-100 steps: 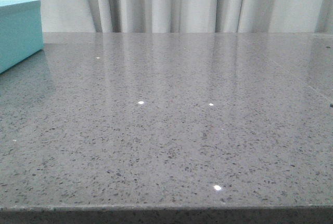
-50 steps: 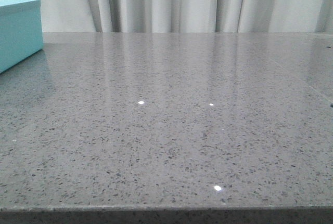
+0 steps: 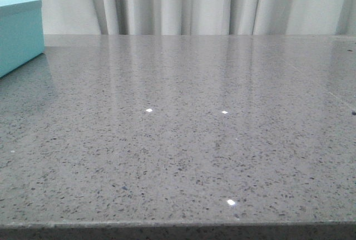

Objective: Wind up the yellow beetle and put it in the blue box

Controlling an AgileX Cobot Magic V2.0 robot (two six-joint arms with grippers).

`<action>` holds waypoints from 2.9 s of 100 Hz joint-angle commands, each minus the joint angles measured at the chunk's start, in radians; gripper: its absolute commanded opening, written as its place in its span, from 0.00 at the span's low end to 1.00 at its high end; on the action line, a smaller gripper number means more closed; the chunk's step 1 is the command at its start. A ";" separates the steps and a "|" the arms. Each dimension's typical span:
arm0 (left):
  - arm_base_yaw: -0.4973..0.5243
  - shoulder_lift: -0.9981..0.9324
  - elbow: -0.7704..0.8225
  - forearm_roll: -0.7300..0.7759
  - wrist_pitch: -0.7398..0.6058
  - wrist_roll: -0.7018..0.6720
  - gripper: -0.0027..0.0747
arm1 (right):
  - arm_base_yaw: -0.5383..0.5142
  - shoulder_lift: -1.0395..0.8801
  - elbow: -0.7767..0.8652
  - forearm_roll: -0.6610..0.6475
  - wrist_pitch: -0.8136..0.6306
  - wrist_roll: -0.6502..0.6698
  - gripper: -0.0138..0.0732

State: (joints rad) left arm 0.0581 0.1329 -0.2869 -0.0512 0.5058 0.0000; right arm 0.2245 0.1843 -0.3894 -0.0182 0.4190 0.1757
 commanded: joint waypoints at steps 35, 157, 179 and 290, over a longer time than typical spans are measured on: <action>-0.049 -0.143 0.255 0.022 -0.532 -0.043 0.01 | -0.002 0.009 -0.027 -0.011 -0.073 -0.012 0.08; -0.051 -0.171 0.307 0.007 -0.472 -0.041 0.01 | -0.002 0.011 -0.025 -0.011 -0.073 -0.012 0.08; -0.051 -0.171 0.307 0.007 -0.472 -0.041 0.01 | -0.045 0.009 0.090 -0.033 -0.304 -0.012 0.08; -0.051 -0.170 0.307 0.007 -0.472 -0.041 0.01 | -0.188 -0.217 0.402 -0.066 -0.439 -0.012 0.08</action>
State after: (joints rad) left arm 0.0159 -0.0049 0.0000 -0.0351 0.1104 -0.0329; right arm 0.0430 -0.0103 0.0291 -0.0733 0.0469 0.1757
